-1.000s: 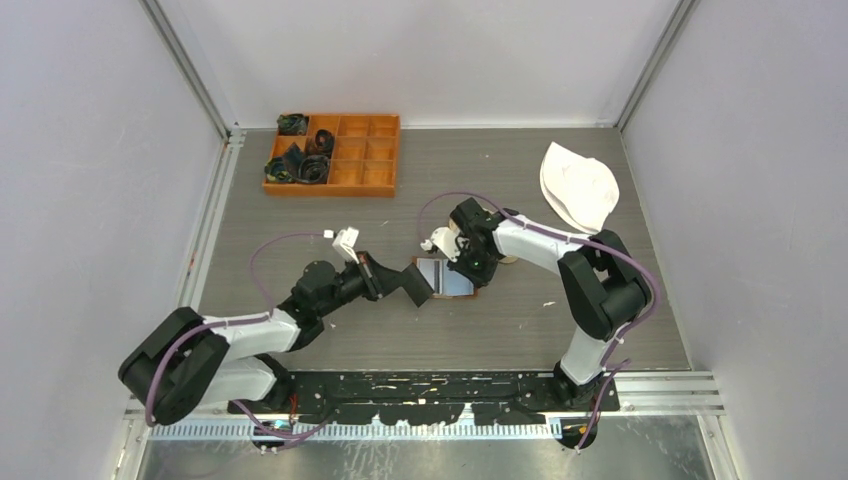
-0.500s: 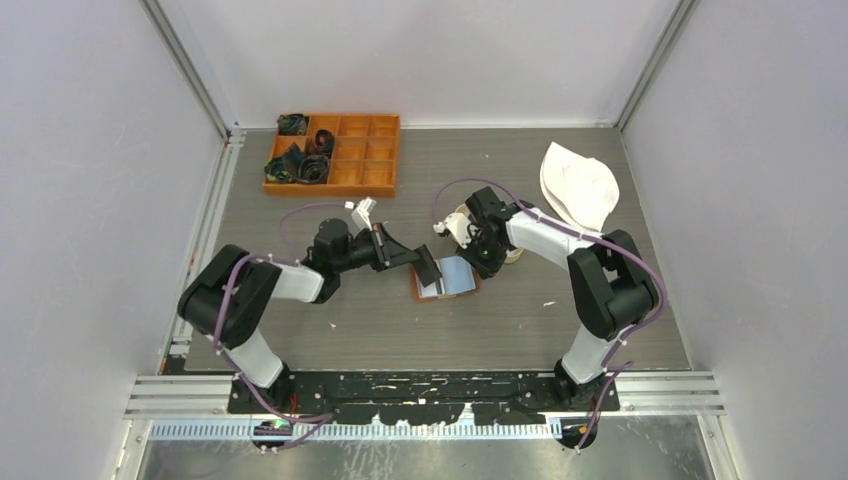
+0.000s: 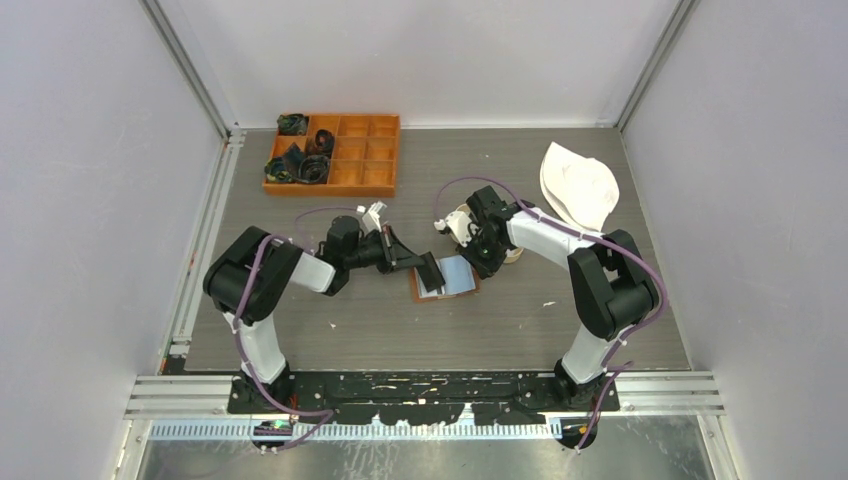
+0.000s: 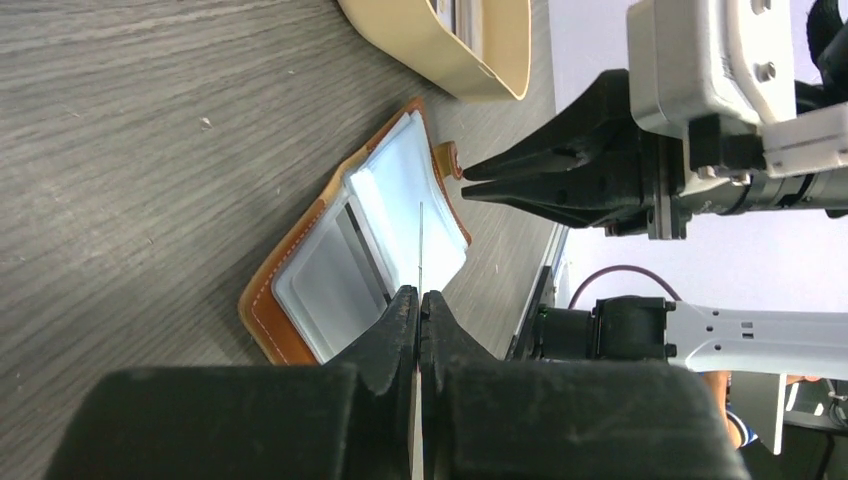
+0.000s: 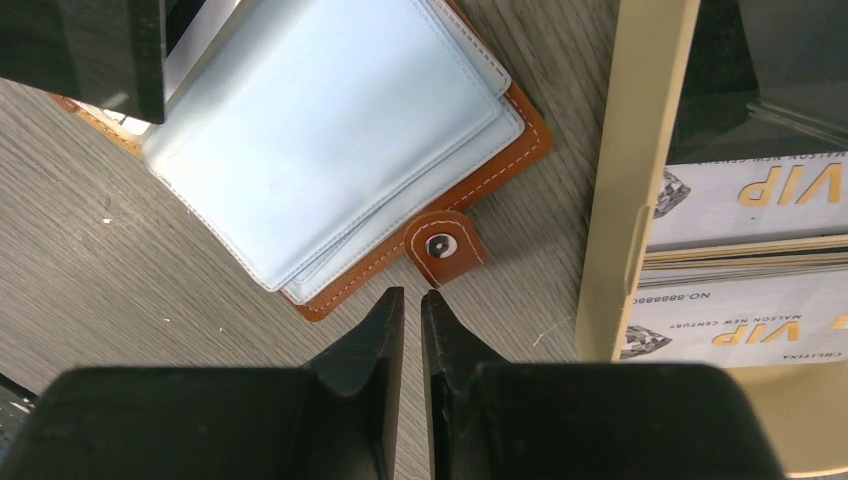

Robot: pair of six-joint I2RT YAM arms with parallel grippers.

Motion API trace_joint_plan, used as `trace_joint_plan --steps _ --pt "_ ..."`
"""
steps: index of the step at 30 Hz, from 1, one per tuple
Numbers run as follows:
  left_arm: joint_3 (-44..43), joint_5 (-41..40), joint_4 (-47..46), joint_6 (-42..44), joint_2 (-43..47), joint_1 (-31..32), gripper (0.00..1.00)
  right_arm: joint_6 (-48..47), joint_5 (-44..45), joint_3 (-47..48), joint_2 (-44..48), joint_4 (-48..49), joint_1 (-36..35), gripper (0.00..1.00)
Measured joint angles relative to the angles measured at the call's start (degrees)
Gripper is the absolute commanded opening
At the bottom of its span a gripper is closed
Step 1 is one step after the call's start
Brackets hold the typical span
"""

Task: Put the credit cards into the card holder
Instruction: Insert the credit card into the card holder.

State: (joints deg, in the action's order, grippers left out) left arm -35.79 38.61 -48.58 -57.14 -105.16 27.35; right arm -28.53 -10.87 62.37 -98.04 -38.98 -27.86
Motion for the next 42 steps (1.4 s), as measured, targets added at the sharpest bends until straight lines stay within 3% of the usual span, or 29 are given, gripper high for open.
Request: trace_joint_plan --steps 26,42 --pt "-3.91 0.0 0.63 -3.72 -7.21 1.05 0.0 0.24 -0.46 0.11 0.0 -0.02 0.0 0.18" --pt "-8.13 0.31 12.39 -2.16 -7.21 1.84 0.0 0.24 -0.85 0.11 0.0 -0.04 0.0 0.18"
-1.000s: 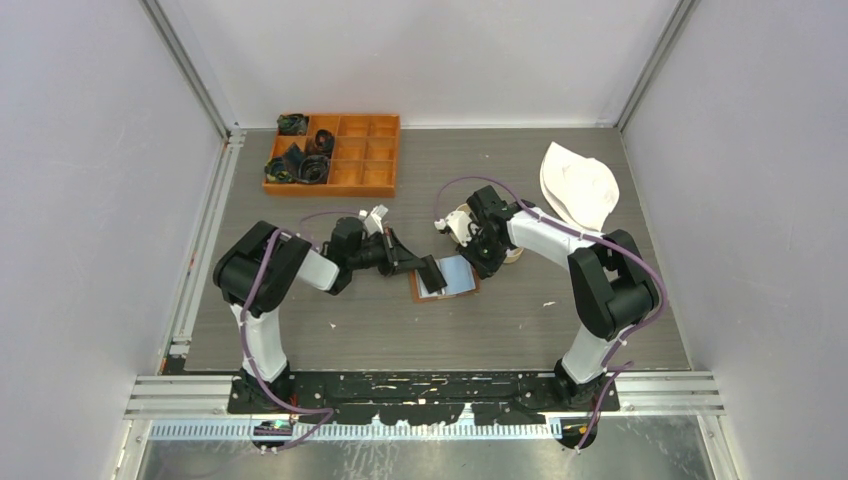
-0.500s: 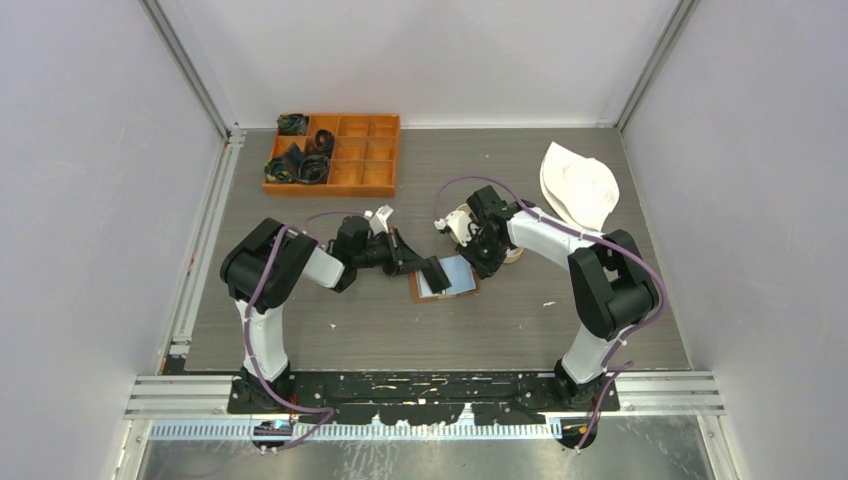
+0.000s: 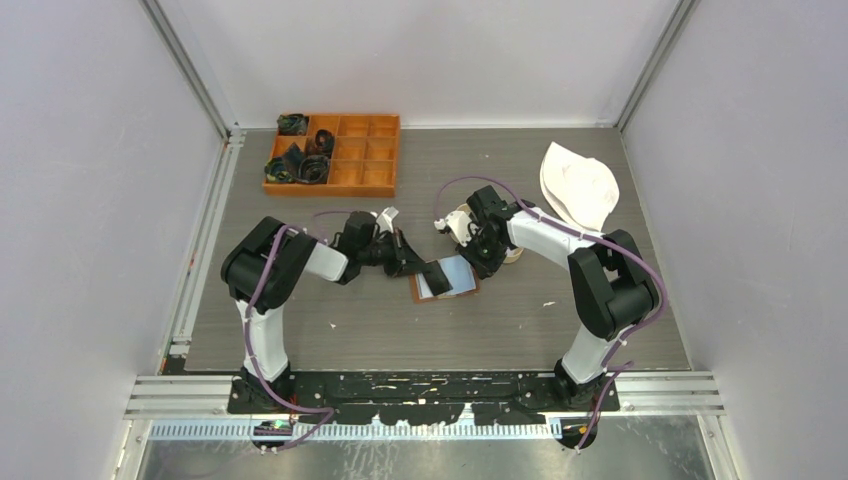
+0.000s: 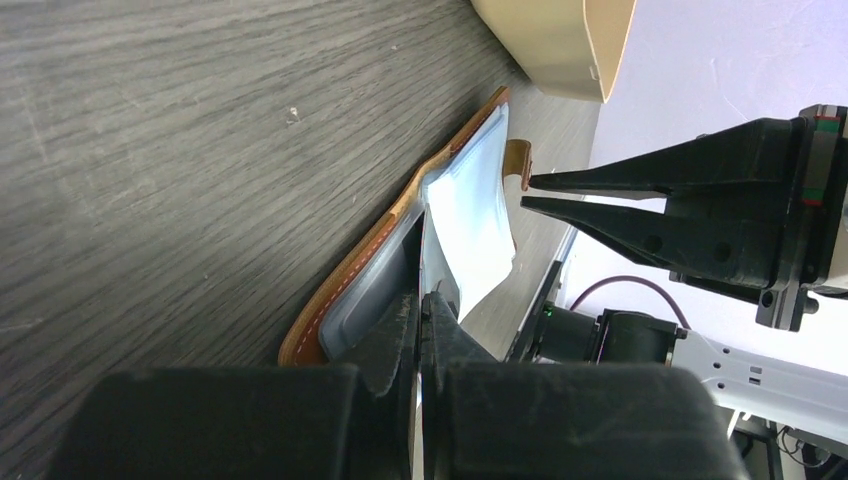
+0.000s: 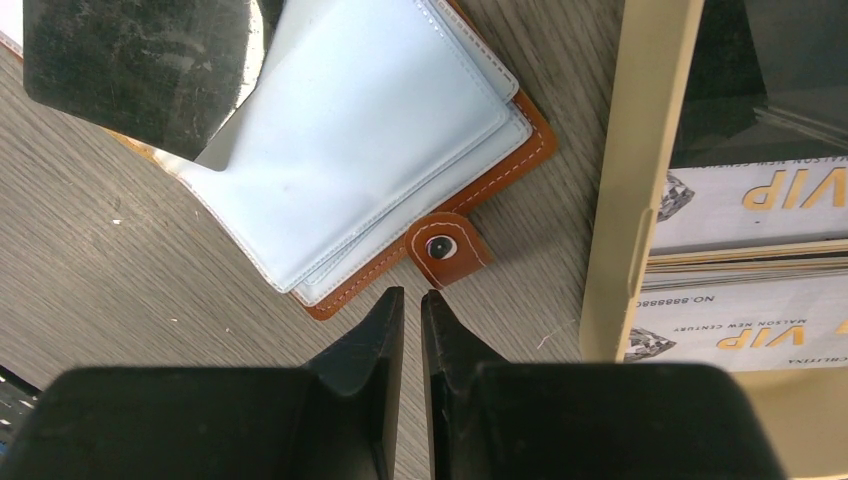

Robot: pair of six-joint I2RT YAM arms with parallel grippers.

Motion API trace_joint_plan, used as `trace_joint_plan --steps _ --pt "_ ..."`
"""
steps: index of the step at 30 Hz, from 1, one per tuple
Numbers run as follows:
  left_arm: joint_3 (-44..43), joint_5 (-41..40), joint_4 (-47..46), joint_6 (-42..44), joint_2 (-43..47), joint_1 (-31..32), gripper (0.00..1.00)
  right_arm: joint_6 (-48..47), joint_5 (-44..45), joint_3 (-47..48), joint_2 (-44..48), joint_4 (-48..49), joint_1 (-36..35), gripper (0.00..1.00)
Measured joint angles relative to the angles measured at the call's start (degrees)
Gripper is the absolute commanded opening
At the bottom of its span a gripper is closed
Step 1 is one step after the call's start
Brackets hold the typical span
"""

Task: Put the credit cards into the card holder
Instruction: Insert the credit card into the card holder.

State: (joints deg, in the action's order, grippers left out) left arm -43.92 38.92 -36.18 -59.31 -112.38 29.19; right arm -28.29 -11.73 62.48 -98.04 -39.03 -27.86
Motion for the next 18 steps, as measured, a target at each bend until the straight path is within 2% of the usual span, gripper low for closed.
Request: trace_joint_plan --steps 11,18 --pt "-5.07 1.66 9.86 2.91 0.0 0.0 0.0 0.0 0.0 0.0 0.0 0.0 -0.04 0.18" --pt "-6.54 2.49 12.52 3.72 -0.02 0.11 0.0 -0.02 0.0 0.0 0.0 0.0 -0.28 0.18"
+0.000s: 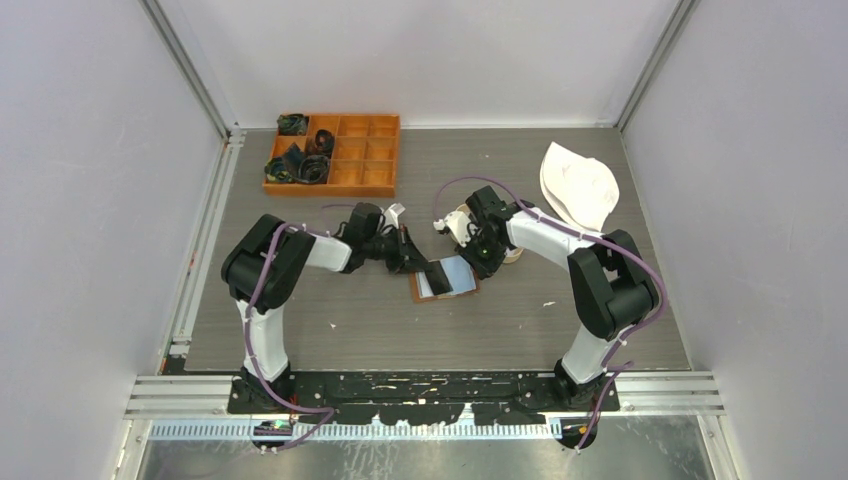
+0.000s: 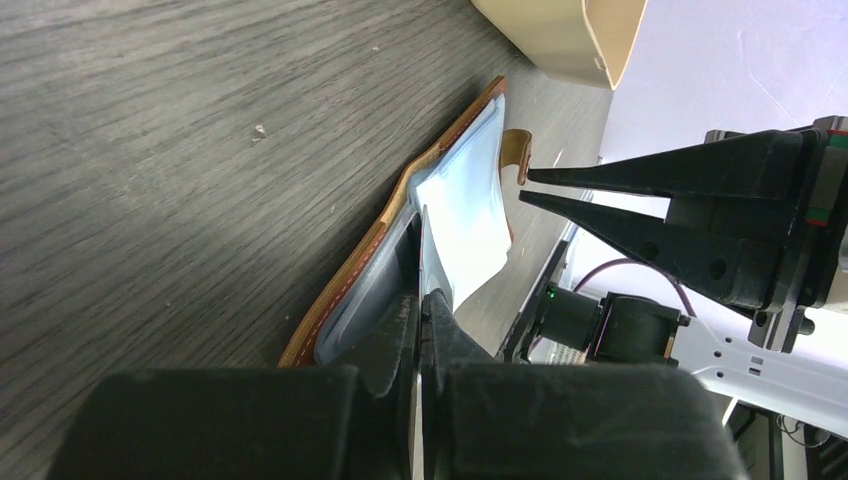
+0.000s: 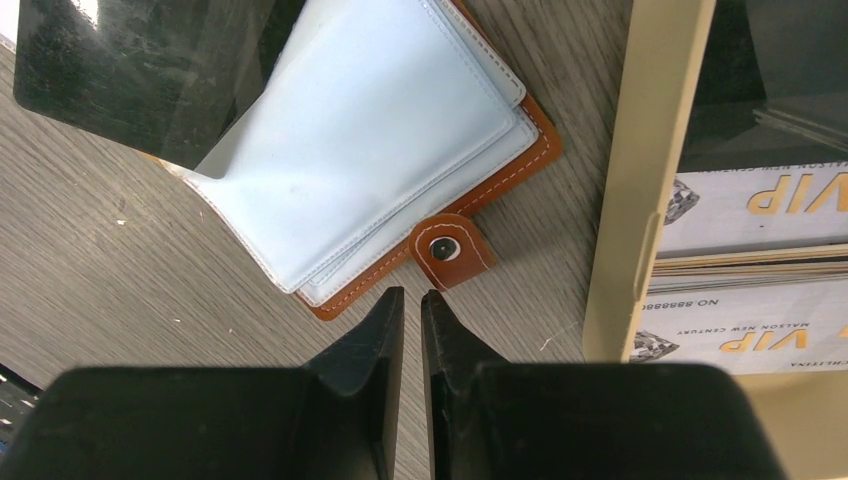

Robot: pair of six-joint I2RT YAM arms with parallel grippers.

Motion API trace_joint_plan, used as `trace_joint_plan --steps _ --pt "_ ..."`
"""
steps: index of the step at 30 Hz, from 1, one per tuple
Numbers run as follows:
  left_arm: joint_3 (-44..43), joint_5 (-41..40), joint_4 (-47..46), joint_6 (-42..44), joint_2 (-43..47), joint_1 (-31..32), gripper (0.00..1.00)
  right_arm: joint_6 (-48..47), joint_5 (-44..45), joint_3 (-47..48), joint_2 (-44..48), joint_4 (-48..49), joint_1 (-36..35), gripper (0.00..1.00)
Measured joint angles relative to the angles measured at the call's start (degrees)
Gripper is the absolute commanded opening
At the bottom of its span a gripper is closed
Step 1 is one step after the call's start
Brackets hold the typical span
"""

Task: Put the credit cards into the card holder
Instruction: Insert the credit card into the card holder.

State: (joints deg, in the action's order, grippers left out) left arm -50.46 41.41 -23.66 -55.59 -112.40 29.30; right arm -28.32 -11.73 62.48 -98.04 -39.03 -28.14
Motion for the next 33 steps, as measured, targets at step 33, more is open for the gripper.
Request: trace_joint_plan --steps 33 --pt "-6.95 4.31 4.79 0.52 -4.94 0.81 0.0 0.0 0.02 0.0 0.0 0.0 -0.63 0.19"
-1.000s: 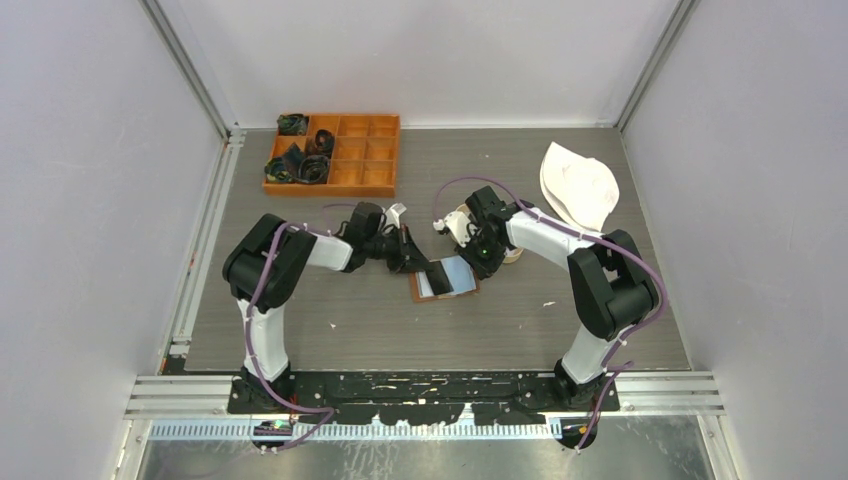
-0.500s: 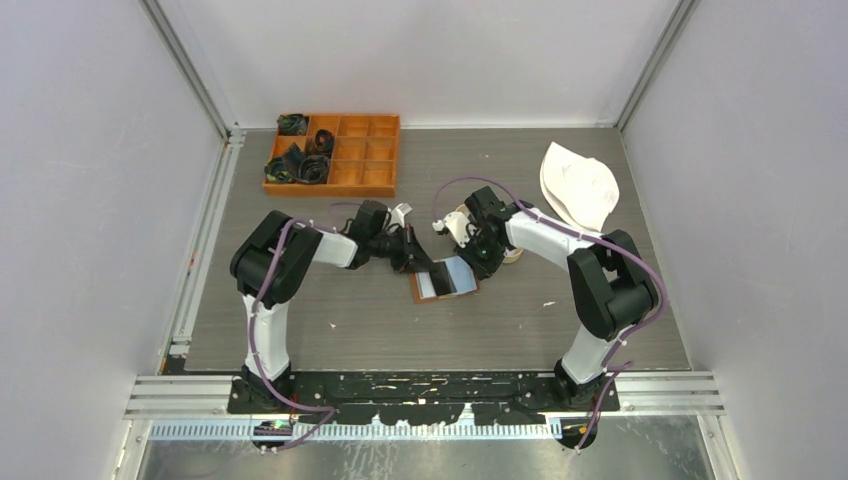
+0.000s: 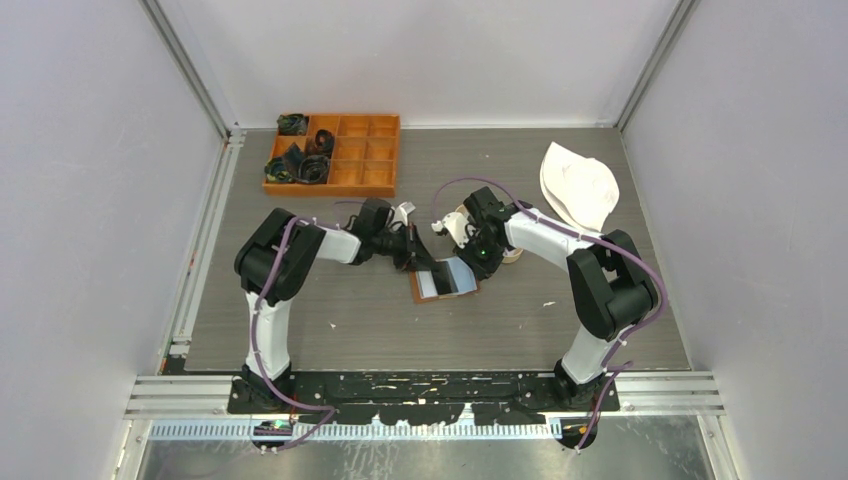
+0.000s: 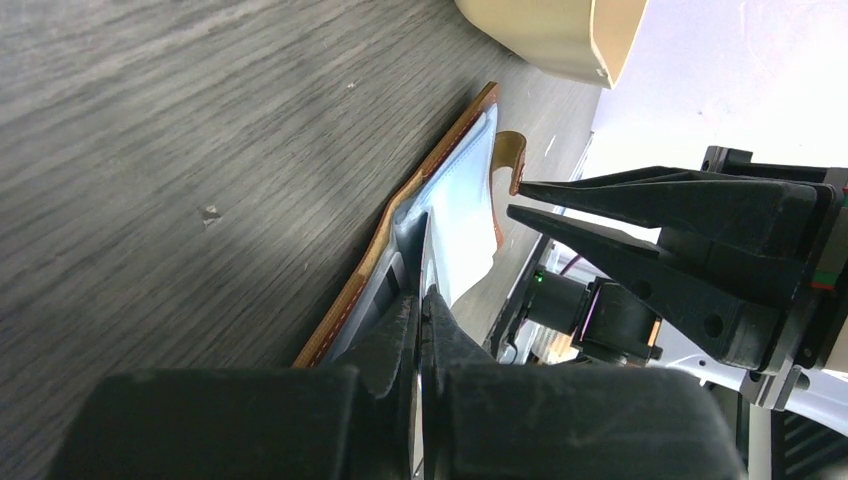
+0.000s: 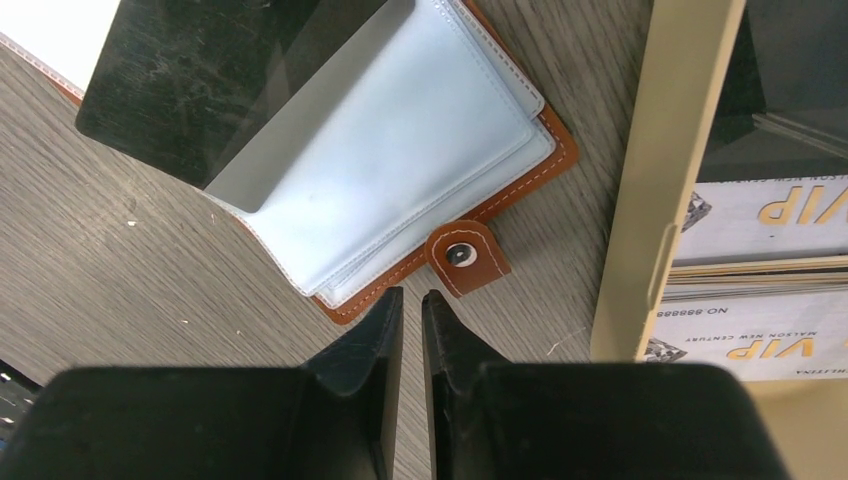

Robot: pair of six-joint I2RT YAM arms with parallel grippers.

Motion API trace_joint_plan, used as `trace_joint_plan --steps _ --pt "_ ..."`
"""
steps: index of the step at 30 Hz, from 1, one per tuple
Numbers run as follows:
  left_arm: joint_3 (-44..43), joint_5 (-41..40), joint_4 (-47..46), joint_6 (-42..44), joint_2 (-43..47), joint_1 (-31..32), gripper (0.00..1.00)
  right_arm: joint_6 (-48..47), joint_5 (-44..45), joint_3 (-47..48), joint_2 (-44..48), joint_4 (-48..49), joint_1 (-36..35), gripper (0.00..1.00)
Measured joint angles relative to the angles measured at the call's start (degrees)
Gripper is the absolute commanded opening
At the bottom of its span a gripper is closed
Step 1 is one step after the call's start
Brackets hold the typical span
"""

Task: Put the credit cards into the card holder
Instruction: Insert the credit card into the card holder.

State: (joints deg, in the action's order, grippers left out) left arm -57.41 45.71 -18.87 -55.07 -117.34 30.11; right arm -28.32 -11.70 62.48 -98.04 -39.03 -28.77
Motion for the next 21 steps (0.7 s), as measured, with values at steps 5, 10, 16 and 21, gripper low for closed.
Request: trace_joint_plan --steps 5,10,16,21 --pt "-1.33 0.7 0.33 -0.09 -1.16 0.26 0.01 0.0 0.0 0.0 0.0 0.0 -0.07 0.19" --pt "-2.49 1.2 0.31 -0.31 -2.21 0.61 0.02 0.09 0.0 0.02 0.0 -0.02 -0.15 0.31" --pt "-2.93 1.51 0.22 -0.55 -2.86 0.68 0.04 0.09 0.04 0.55 0.35 -0.07 -0.15 0.39" --pt "-3.19 1.86 0.02 -1.03 -3.26 0.68 0.05 -0.04 -0.59 0.63 3.93 -0.24 -0.09 0.38"
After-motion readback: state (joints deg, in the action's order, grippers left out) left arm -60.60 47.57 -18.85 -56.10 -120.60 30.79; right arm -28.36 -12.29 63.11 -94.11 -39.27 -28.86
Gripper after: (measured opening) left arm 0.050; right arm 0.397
